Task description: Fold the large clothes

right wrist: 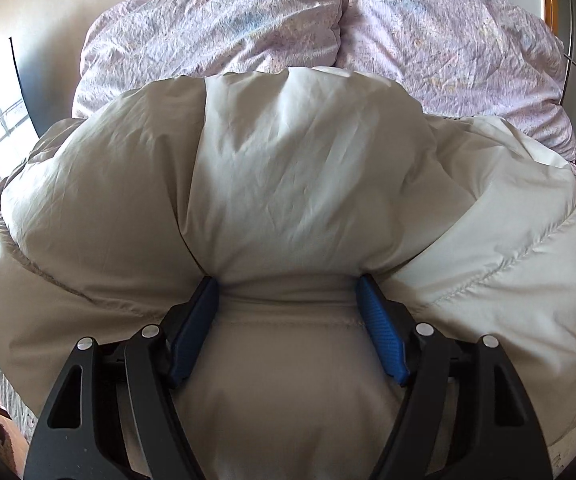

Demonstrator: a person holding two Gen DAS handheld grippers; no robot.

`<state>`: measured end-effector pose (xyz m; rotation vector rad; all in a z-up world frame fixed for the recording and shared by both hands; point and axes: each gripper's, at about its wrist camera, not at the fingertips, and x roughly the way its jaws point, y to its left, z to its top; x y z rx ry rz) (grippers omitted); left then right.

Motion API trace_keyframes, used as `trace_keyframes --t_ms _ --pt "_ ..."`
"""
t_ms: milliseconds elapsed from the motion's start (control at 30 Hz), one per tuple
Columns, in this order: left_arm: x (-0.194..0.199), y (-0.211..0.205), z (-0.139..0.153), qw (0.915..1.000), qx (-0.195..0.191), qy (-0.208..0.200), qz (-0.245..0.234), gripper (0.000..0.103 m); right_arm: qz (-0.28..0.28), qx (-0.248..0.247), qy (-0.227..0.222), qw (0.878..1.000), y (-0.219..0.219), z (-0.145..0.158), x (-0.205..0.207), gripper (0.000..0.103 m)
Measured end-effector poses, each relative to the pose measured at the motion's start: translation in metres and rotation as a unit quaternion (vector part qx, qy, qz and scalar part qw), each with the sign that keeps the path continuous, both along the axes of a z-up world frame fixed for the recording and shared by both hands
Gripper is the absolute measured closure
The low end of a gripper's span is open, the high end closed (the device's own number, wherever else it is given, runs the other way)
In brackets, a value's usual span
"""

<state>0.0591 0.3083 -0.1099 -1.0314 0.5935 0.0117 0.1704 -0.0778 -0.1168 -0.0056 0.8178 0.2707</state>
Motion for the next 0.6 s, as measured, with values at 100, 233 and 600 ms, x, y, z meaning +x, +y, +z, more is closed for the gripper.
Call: trace_keyframes --t_ms 100,233,600 --pt "0.002 -0.007 0.017 0.9995 0.027 -0.01 -0.011 0.068 0.0 -0.001 0.0 1.0 0.0 -0.001 0.0 0.03" --pt "0.006 -0.026 0.054 0.9954 0.082 -0.035 -0.033 0.069 -0.001 -0.006 0.001 1.0 0.001 -0.002 0.0 0.03" --pt "0.022 -0.135 0.157 0.9591 0.215 -0.126 -0.134 0.069 -0.004 -0.01 0.006 1.0 0.001 -0.007 0.001 0.03"
